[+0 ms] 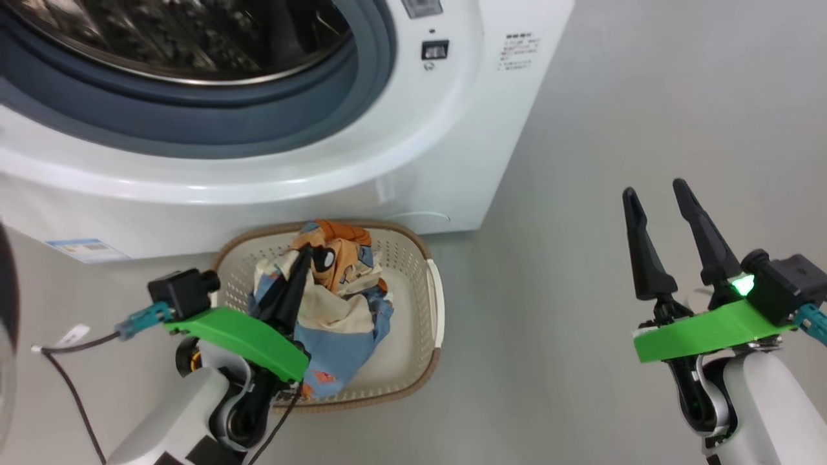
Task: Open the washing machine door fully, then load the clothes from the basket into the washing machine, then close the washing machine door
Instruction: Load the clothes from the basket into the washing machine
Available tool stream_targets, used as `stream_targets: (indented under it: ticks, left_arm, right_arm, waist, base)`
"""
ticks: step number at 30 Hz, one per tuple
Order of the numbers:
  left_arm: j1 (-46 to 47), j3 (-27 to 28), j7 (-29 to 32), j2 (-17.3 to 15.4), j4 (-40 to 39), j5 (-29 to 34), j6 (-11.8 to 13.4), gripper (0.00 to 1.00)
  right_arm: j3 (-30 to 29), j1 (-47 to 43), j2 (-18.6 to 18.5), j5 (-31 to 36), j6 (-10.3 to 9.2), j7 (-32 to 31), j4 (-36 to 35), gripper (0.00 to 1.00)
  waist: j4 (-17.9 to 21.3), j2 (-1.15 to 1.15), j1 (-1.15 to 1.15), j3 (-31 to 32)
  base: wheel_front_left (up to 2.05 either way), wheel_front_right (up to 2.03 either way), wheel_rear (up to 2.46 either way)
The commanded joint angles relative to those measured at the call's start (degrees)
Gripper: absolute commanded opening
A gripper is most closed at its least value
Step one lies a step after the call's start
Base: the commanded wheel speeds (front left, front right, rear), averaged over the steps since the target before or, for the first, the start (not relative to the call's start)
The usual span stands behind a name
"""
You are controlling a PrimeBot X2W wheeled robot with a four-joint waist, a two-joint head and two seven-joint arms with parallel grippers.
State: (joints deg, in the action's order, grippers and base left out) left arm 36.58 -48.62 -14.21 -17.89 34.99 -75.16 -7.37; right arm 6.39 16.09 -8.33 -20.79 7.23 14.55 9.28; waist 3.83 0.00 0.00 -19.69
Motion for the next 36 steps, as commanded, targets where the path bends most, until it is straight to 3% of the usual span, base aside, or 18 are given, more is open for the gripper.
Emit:
stream_targets:
  ticks: [1,12,20,27,30,36]
  left_arm:
    - [-0.7,3.7,-0.8,-1.2,-2.4,1.4,-0.1,0.00]
    - [-11.0,19.5,-0.8,-1.0,-13.1,13.9,-0.1,0.00]
    - [-16.5,26.6,-0.8,-0.6,-18.1,20.9,-0.1,0.00]
    - [-22.2,33.2,-0.8,1.4,-21.9,29.9,-0.1,0.00]
    - [-26.0,37.8,-0.8,4.9,-25.3,35.3,-0.1,0.00]
    - [-26.3,39.3,-0.8,6.6,-27.2,34.6,-0.1,0.00]
  right_arm:
    - [0.5,-1.3,-0.4,-0.1,0.25,0.4,-1.2,1.00]
    - [-1.2,-5.4,-0.5,-0.3,0.25,0.4,-1.2,1.00]
    - [-1.7,-7.2,-0.8,-0.5,0.25,0.4,-1.1,1.00]
    - [-2.2,-8.7,-0.8,-0.5,0.25,0.4,-1.1,1.00]
    - [-2.9,-9.7,-0.9,-0.4,0.25,0.4,-1.6,1.00]
    - [-3.1,-9.4,-0.7,-0.3,0.25,0.4,-1.9,1.00]
  waist:
    - [-1.8,0.00,0.00,2.7]
    - [-3.0,0.00,0.00,7.0]
    - [-3.3,0.00,0.00,8.9]
    - [-3.4,0.00,0.00,10.0]
    - [-3.3,0.00,0.00,9.8]
    - [-2.8,0.00,0.00,8.3]
  base:
    - [0.00,0.00,0.00]
    - [0.00,0.00,0.00]
    - [0.00,0.00,0.00]
    - [0.00,0.00,0.00]
    - [0.00,0.00,0.00]
    - [0.00,0.00,0.00]
